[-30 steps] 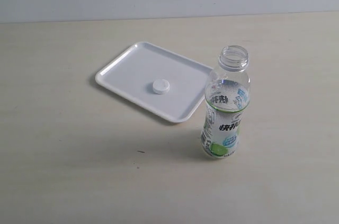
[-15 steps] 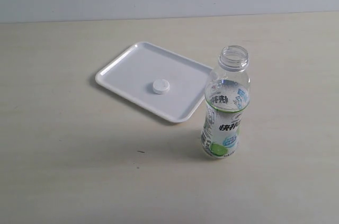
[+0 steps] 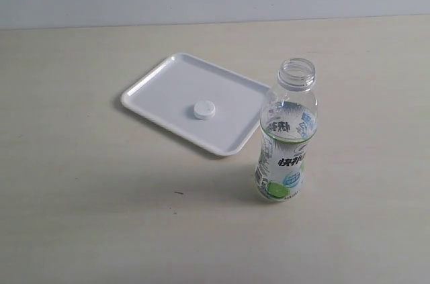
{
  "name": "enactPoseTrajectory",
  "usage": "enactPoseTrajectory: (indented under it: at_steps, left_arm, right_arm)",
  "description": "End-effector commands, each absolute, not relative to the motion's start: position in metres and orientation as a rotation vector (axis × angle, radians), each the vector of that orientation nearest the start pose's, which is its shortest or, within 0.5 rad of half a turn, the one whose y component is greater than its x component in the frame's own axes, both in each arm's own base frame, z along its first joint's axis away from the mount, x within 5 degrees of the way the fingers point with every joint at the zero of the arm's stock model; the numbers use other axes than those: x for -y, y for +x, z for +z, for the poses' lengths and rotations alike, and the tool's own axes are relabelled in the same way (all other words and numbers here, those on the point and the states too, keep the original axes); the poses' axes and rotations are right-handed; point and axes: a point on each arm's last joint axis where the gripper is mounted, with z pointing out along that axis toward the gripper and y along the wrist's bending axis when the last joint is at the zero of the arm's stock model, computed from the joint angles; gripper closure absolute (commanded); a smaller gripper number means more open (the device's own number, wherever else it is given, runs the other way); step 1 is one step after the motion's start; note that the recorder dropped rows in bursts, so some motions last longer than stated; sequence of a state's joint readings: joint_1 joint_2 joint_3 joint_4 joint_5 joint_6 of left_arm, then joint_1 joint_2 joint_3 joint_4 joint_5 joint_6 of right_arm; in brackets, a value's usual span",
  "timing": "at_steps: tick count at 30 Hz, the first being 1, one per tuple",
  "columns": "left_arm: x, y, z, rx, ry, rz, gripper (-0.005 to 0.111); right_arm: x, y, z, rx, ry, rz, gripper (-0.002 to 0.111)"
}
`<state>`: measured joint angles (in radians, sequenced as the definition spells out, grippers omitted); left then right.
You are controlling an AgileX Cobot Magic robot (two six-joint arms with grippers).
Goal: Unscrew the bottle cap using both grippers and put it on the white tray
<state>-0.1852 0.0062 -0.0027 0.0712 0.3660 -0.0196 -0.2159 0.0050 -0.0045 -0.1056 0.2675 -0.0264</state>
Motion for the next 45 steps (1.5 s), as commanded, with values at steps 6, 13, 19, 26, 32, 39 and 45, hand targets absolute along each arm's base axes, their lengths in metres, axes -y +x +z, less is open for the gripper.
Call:
enactPoseTrajectory:
  at_steps: [6,13,19,26,32,39,45]
  left_arm:
    - [0.0072,0.0525,0.1805,-1.838,0.19,-0.073,0.107]
    - [0.0072,0.0525,0.1805,-1.837,0.192,-0.072,0.107]
    - [0.0072,0.0525,0.1805,-1.837,0.192,-0.072,0.107]
    - [0.0072,0.0525,0.1805,-1.837,0.192,-0.072,0.107]
    - [0.0072,0.0525,0.1805,-1.837,0.192,-0.072,0.107]
    - [0.0072,0.0525,0.1805,-1.837,0.192,-0.072,0.107]
    - [0.0072,0.0525,0.1805,-1.837,0.192,-0.072,0.107]
  right_arm:
    - [0.0145,0.0532,0.1894,-1.752,0.096,-0.283,0.042]
    - [0.0145,0.0532,0.1894,-1.752,0.096,-0.283,0.042]
    - [0.0145,0.0531,0.1891,-1.756,0.096,-0.283,0.042]
    - [0.0126,0.0535,0.1889,-1.749,0.153,-0.205,0.042]
    - [0.0116,0.0538,0.1889,-1.74,0.212,-0.137,0.042]
    - [0.0117,0.0537,0.1889,-1.741,0.208,-0.142,0.042]
    - [0.0117,0.0538,0.1891,-1.739,0.203,-0.146,0.042]
